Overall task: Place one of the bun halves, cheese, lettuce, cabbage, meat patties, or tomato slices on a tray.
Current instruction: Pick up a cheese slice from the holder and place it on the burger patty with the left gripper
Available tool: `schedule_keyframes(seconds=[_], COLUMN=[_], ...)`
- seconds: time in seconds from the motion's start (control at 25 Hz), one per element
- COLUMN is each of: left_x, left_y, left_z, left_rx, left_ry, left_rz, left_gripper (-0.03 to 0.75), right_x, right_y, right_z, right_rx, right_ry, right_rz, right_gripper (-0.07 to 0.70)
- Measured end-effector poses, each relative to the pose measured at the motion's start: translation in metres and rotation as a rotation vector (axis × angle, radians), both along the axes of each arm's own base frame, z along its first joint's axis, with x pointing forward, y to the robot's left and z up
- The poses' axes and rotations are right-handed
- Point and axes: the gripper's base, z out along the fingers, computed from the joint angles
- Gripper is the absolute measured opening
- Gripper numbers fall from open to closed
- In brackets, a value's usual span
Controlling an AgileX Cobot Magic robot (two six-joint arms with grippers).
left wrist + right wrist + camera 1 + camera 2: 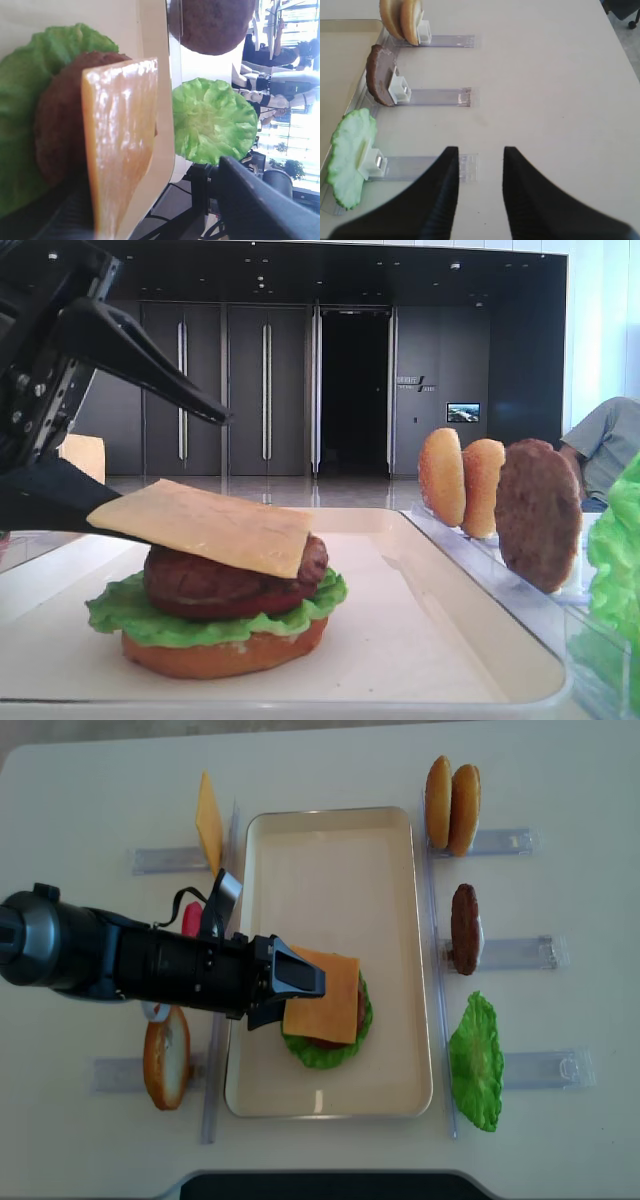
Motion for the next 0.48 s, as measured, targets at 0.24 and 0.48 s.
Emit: schedule_keyframes(seconds=[0.24, 0.48], left_x=[0.004, 0.012], left_y=[-0.001, 0.003], left_z=[0.007, 0.021], left_rx=[0.008, 0.122], left_ry=[0.007, 0.018], left_rz=[-0.001, 0.005], left_gripper=[0.536, 0.538], right_x=[0.000, 0.000], right_y=[0.000, 0.000], right_z=[0.000, 0.000], right_rx=[0.000, 0.000], right_ry=[0.000, 0.000], right_rz=[0.000, 0.000], right_gripper=[0.241, 0.241])
